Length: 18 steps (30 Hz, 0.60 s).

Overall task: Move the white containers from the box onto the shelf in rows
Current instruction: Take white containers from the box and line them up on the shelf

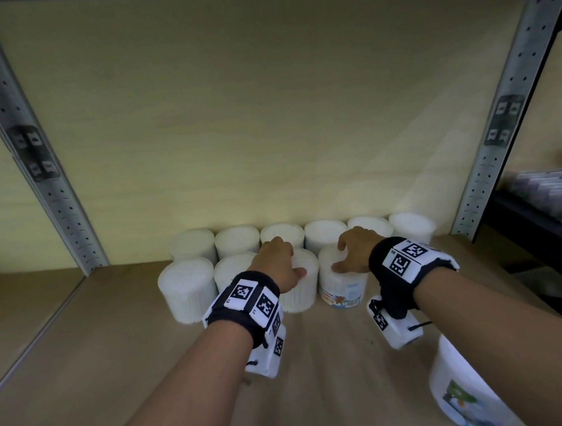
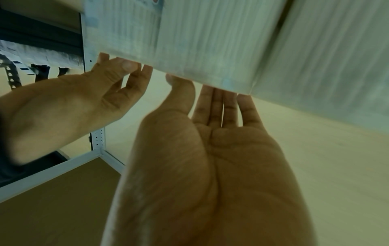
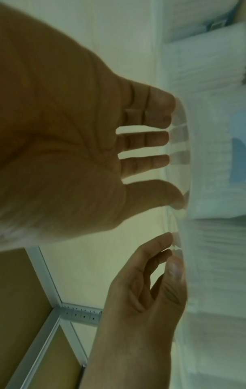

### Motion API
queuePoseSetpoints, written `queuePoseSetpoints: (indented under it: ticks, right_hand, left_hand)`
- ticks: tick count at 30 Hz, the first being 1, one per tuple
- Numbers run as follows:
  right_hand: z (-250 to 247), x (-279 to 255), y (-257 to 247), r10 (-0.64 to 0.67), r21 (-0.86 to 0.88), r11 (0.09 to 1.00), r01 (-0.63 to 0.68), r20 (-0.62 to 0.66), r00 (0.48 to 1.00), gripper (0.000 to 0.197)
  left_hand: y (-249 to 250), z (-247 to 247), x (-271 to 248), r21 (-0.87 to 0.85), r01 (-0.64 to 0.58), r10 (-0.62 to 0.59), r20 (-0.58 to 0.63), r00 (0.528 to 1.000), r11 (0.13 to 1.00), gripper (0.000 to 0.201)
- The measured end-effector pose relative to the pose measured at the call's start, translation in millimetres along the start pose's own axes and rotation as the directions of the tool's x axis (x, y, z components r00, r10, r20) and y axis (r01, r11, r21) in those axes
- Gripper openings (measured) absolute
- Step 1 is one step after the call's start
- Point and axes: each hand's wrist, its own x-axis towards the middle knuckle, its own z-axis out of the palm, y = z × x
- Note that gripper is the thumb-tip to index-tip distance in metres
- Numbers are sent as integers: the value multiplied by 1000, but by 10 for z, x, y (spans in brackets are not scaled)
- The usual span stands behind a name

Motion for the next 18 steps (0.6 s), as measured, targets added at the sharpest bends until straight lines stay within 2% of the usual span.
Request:
queuePoseSetpoints:
  ticks: [10, 15, 18]
  right_hand:
    - [-84, -33, 76, -96, 78, 993, 90, 69, 993, 54]
    - [-50, -8, 59, -69, 57, 996, 69, -7, 998, 61]
    - [-2, -14, 33, -44, 30, 999, 44, 4, 999, 67]
  left_hand:
    - [5, 4, -8, 4, -2, 2, -7, 1000, 1000, 52]
    - [9, 7, -14, -8, 3, -3, -4, 1000, 1000, 52]
    - [5, 9, -12, 1, 1, -1, -5, 1000, 1000, 53]
